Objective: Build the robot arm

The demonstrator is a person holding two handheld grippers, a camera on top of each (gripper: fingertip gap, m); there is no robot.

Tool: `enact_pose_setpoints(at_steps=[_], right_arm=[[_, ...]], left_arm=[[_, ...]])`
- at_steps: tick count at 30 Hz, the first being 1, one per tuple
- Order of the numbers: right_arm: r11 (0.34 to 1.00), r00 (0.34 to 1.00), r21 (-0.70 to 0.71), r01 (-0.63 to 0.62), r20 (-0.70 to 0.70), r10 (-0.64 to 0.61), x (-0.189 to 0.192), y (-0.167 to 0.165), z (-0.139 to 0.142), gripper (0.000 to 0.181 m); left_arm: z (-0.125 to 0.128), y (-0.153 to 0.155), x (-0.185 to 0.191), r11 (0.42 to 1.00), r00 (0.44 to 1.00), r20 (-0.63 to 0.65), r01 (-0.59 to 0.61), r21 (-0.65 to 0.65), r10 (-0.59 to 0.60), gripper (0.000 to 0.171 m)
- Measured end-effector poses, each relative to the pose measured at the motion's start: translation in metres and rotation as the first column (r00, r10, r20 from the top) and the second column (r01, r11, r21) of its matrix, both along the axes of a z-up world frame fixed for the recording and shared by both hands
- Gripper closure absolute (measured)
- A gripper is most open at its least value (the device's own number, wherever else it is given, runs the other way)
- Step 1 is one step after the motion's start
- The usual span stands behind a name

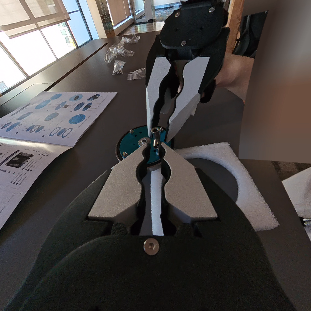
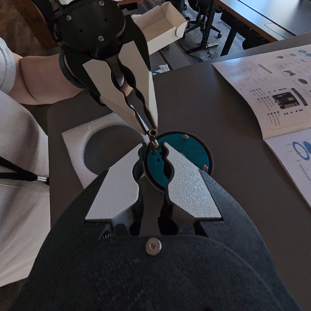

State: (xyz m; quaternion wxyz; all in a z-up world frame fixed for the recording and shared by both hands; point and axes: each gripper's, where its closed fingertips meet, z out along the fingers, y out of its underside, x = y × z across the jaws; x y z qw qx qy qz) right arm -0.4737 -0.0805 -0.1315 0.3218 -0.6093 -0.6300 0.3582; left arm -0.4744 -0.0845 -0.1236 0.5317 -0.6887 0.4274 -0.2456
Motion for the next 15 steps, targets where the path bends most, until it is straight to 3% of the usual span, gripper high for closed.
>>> enact_pose_setpoints(at_steps=[15], right_arm=[[0.995,0.994,-0.072,0.064,-0.079,-0.070,0.0012,-0.0006,-0.0017,0.173]], left_arm=[[0.0009,-0.0019,0.0014,0.998,0.998,0.010,0.059,0.003,-0.059,0.164]])
